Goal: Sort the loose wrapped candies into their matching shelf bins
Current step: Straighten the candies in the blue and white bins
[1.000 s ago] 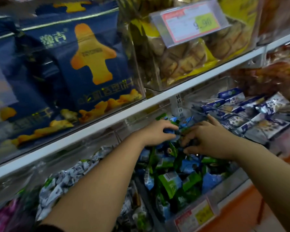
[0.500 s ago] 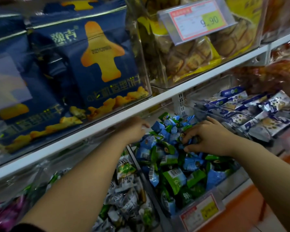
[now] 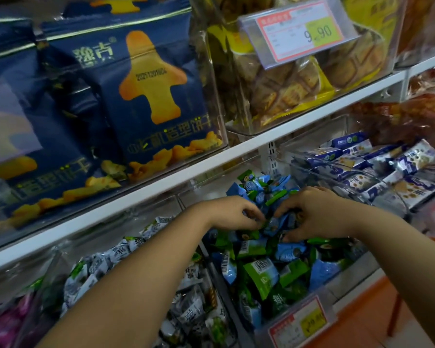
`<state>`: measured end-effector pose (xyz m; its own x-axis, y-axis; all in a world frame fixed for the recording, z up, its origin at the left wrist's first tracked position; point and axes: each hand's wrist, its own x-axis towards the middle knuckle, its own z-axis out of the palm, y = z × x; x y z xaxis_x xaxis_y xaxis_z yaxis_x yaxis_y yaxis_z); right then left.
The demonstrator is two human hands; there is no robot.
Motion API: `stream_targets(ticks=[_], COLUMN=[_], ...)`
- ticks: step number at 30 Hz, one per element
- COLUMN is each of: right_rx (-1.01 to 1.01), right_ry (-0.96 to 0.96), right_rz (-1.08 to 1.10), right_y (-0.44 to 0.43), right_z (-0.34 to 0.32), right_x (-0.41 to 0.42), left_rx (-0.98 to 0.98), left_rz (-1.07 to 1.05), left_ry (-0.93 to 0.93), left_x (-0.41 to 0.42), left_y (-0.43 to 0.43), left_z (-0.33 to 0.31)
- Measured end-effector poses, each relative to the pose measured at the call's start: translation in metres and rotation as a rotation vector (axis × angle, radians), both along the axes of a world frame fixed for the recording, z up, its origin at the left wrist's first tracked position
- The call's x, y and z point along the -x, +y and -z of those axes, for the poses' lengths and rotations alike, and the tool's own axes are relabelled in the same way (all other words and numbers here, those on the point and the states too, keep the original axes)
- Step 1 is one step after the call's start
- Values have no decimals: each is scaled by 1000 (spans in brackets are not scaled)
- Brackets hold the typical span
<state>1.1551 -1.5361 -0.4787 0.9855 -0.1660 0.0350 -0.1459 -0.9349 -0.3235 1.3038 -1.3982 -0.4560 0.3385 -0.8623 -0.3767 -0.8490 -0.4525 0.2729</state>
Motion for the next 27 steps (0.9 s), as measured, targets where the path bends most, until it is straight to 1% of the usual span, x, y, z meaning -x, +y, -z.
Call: stream_targets(ticks=[4,8,12,14,16,17,18,20,23,25,27], right_rx=[-29,-41,-32,-27,-39,-45,-48,-64,-76,-74,-68], right_ry=[-8,-13,3,8,11,10,6,8,8,0,0], right_rz=[19,28,36,41,44,44,45,53,48,48,46], right_y=[1,2,3,3,3,2,2,1,-1,-2,-3], right_z=[-2,-3,-1,-1,0,0,1,1,2,4,4], right_x=[2,4,5,5,4,3,3,2,1,1,1], left_rx=[-79,-123,-149,-39,140,201,223,180,46,26,17], left_rz=[-46,-8,-39,-88,-173,-199,-211,-205,-166,-165,-172], left_ry=[12,-122,-117,-62,-7,-7,-25,-70,-157,-204,-202], left_x=[4,5,-2,-2,-4,-6,-7,-10,-15,-20,-25], left_y=[22,33,42,39,30,24,17,3,-14,-20,-23], left_z=[-1,-11,-19,-22,-23,-23,-20,-12,4,8,12])
